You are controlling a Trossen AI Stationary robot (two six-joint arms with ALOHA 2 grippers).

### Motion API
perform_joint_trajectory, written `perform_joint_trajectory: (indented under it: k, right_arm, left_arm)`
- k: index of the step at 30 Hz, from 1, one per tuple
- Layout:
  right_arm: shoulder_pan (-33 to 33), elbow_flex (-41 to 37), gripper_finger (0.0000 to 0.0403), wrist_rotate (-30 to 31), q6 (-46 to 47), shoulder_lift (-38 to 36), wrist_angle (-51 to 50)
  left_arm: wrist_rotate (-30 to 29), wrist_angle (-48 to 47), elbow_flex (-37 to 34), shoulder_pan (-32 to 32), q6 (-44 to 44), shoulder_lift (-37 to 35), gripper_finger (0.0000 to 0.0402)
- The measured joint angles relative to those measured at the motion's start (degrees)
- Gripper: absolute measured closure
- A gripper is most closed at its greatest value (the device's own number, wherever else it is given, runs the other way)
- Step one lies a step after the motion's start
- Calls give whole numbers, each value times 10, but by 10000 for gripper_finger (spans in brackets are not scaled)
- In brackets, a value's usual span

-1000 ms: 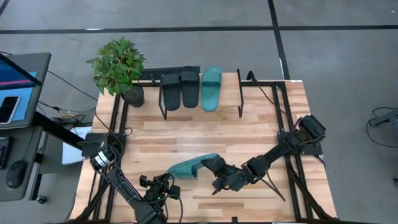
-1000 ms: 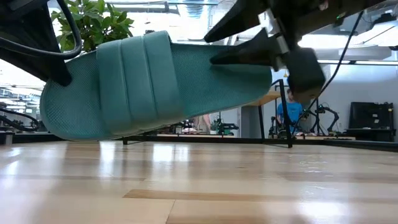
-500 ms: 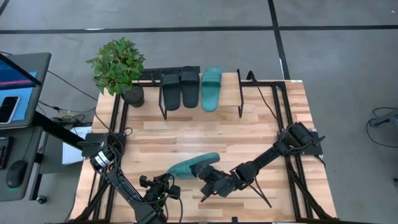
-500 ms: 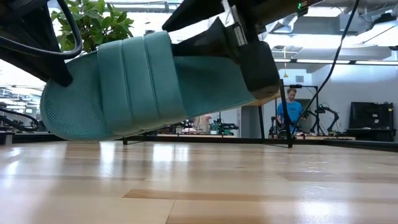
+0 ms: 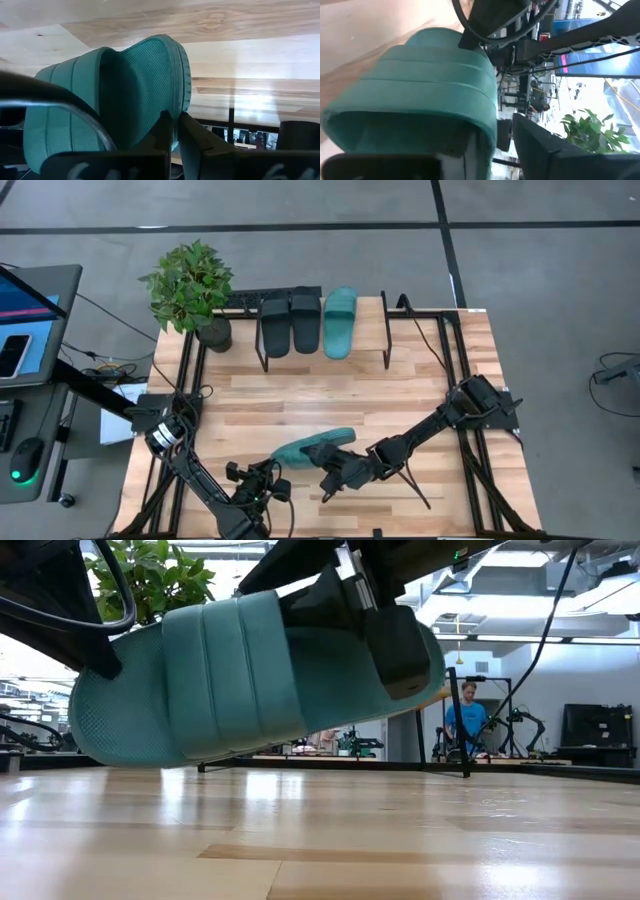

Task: Pick and place slides into the shelf
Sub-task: Put the green pair of slippers on the shelf

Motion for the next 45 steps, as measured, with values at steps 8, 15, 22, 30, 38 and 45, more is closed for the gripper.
perform_joint_trajectory:
  k: [8,15,22,30,38,45]
  right_arm:
    - [-16,0,391,7,47,0,12]
    - [-20,0,399,72,81,0,4]
    - [-7,-1,401,175,82,0,-14]
    - [10,-1,402,260,106,0,-52]
    - [27,-2,402,355,115,-21,67]
    - [6,-1,402,375,126,-94,143]
  left_arm:
    - [-10,-1,0,0,0,0,401]
    - [-48,-1,0,0,-27,0,379]
    - [-68,5,0,-8,-101,0,367]
    - [-89,1,0,-35,-192,0,366]
    - [-120,-1,0,-48,-394,0,366]
    - [-162,-5,0,-33,-574,0,365]
